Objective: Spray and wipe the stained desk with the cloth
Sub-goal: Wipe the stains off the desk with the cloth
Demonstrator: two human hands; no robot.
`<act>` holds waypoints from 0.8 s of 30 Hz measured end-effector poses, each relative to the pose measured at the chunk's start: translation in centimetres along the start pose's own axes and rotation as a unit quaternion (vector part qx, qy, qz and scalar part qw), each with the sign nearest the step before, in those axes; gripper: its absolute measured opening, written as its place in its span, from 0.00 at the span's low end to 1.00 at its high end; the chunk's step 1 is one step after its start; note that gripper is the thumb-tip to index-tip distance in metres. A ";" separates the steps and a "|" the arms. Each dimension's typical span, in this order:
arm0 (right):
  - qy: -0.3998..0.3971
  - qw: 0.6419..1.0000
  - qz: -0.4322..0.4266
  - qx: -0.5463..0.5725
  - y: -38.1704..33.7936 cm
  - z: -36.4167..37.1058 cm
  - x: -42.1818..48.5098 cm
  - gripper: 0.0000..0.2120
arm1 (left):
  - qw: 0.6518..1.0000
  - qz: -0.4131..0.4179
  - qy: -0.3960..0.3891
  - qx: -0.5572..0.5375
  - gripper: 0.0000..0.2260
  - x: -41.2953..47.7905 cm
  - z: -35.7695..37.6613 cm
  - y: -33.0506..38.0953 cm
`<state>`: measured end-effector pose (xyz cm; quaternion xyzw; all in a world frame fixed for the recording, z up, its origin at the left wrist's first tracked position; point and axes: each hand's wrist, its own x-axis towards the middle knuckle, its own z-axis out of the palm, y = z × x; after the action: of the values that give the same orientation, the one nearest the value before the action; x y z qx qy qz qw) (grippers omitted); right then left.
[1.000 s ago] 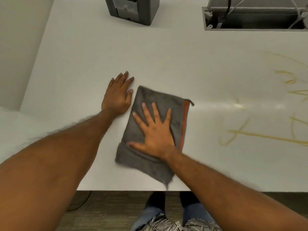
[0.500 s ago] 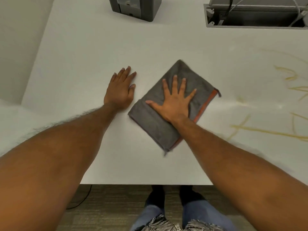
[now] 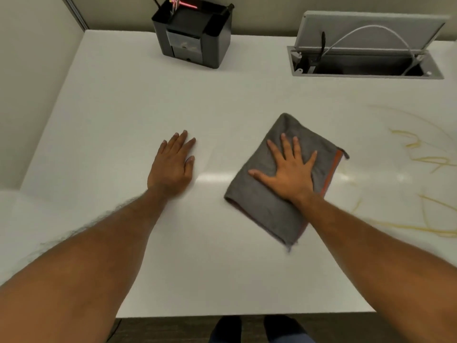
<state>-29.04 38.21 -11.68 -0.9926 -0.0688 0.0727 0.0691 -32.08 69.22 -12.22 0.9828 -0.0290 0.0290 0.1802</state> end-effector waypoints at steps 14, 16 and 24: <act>0.032 0.990 -0.135 0.006 -1.7 1.3 0.5 0.45 | 1.000 -0.002 0.004 -0.002 0.24 0.2 -0.1 0.0; 0.026 0.997 -0.078 -0.011 0.9 0.4 2.0 0.45 | 1.000 -0.003 0.000 0.001 0.24 0.2 0.0 -0.1; -0.016 0.999 0.028 0.006 -1.2 -2.0 14.9 0.52 | 1.000 -0.010 -0.001 0.004 0.24 0.2 -0.1 0.1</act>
<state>-14.33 41.31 -11.55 -0.9924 -0.0413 0.0908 0.0721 -31.92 69.16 -12.14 0.9838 -0.0193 0.0259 0.1764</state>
